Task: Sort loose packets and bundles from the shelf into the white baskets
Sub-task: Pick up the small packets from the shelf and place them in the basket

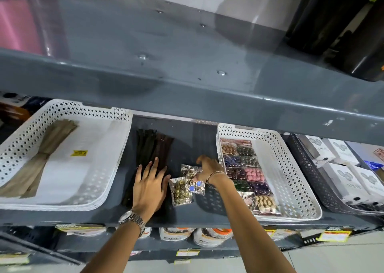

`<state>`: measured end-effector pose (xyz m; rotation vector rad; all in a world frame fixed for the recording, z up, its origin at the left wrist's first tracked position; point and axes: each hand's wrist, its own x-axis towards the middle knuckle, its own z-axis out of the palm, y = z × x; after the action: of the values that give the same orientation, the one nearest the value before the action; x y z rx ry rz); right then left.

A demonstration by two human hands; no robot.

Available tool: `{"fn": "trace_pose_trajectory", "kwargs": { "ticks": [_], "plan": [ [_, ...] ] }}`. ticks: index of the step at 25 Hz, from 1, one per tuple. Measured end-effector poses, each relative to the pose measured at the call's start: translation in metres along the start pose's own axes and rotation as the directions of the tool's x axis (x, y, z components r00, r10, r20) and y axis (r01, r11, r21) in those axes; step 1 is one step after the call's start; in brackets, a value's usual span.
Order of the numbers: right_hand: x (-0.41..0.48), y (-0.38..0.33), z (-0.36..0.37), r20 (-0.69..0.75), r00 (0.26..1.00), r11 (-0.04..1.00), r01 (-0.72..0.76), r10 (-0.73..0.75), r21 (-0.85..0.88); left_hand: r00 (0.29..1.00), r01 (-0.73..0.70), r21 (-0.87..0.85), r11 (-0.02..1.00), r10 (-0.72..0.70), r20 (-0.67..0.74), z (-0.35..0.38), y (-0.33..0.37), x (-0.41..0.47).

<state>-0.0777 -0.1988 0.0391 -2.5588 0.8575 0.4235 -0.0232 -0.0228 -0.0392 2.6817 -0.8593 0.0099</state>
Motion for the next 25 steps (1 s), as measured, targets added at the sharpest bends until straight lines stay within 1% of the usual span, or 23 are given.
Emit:
{"fn": "trace_pose_trajectory", "kwargs": {
  "ticks": [3, 5, 6, 8, 10, 11, 13, 14, 15, 16, 17, 18, 19, 20, 21, 22, 23, 24, 25],
  "plan": [
    [-0.019, 0.004, -0.017, 0.034, 0.997, 0.986, 0.069, -0.075, 0.152, 1.000, -0.018, 0.010, 1.000, 0.018, -0.014, 0.002, 0.000, 0.000],
    [-0.038, 0.021, -0.040, 0.027, 0.997, 0.923, 0.056, -0.071, 0.380, 0.999, -0.027, 0.008, 1.000, 0.027, -0.029, 0.002, -0.001, 0.000],
    [-0.048, 0.038, -0.053, 0.017, 0.998, 0.863, 0.043, -0.059, 0.504, 0.999, -0.028, 0.010, 1.000, 0.029, -0.034, 0.003, -0.001, 0.000],
    [-0.069, 0.086, -0.077, -0.024, 1.000, 0.721, 0.020, -0.004, 0.693, 0.998, -0.039, 0.017, 0.999, 0.040, -0.045, 0.004, -0.001, 0.000],
    [-0.081, 0.142, -0.087, -0.027, 0.989, 0.572, -0.060, 0.142, 0.818, 0.997, -0.051, 0.023, 0.998, 0.052, -0.057, 0.004, 0.000, 0.001],
    [-0.085, 0.165, -0.085, 0.006, 0.975, 0.555, -0.132, 0.223, 0.821, 0.997, -0.049, 0.025, 0.998, 0.050, -0.059, 0.004, 0.000, 0.001],
    [-0.087, 0.200, -0.073, 0.114, 0.938, 0.606, -0.301, 0.327, 0.737, 0.997, -0.043, 0.024, 0.999, 0.045, -0.067, 0.004, 0.002, 0.001],
    [-0.087, 0.209, -0.066, 0.179, 0.921, 0.622, -0.369, 0.347, 0.691, 0.996, -0.044, 0.023, 0.999, 0.045, -0.072, 0.004, 0.001, 0.000],
    [-0.083, 0.214, -0.060, 0.228, 0.906, 0.654, -0.417, 0.358, 0.631, 0.996, -0.046, 0.025, 0.999, 0.048, -0.075, 0.003, 0.001, 0.000],
    [-0.082, 0.214, -0.055, 0.242, 0.898, 0.690, -0.437, 0.367, 0.577, 0.996, -0.047, 0.028, 0.998, 0.049, -0.074, 0.003, 0.001, 0.000],
    [-0.079, 0.212, -0.051, 0.242, 0.889, 0.738, -0.458, 0.390, 0.494, 0.996, -0.049, 0.030, 0.998, 0.051, -0.072, 0.003, 0.001, 0.000],
    [-0.076, 0.209, -0.049, 0.232, 0.879, 0.795, -0.476, 0.417, 0.376, 0.996, -0.049, 0.031, 0.998, 0.051, -0.069, 0.003, 0.001, 0.000],
    [-0.073, 0.208, -0.048, 0.216, 0.869, 0.846, -0.487, 0.445, 0.217, 0.997, -0.047, 0.034, 0.998, 0.049, -0.066, 0.003, 0.001, 0.000],
    [-0.072, 0.206, -0.048, 0.193, 0.863, 0.871, -0.486, 0.467, 0.065, 0.997, -0.043, 0.037, 0.998, 0.045, -0.059, 0.002, 0.002, 0.000],
    [-0.074, 0.203, -0.050, 0.171, 0.858, 0.875, -0.479, 0.484, -0.070, 0.998, -0.041, 0.039, 0.998, 0.043, -0.053, 0.001, 0.002, 0.000],
    [-0.078, 0.197, -0.055, 0.136, 0.857, 0.866, -0.479, 0.497, -0.147, 0.998, -0.039, 0.039, 0.998, 0.041, -0.047, 0.001, 0.002, -0.001],
    [-0.084, 0.186, -0.059, 0.065, 0.878, 0.878, -0.465, 0.474, -0.115, 0.998, -0.038, 0.037, 0.999, 0.039, -0.043, 0.001, 0.002, -0.001],
    [-0.088, 0.168, -0.064, -0.051, 0.916, 0.917, -0.400, 0.399, -0.010, 0.998, -0.032, 0.035, 0.999, 0.034, -0.044, 0.001, 0.002, -0.002],
    [-0.087, 0.147, -0.066, -0.187, 0.939, 0.957, -0.278, 0.289, 0.083, 0.998, -0.026, 0.035, 0.999, 0.028, -0.048, 0.000, 0.004, -0.002]
  ]
}}
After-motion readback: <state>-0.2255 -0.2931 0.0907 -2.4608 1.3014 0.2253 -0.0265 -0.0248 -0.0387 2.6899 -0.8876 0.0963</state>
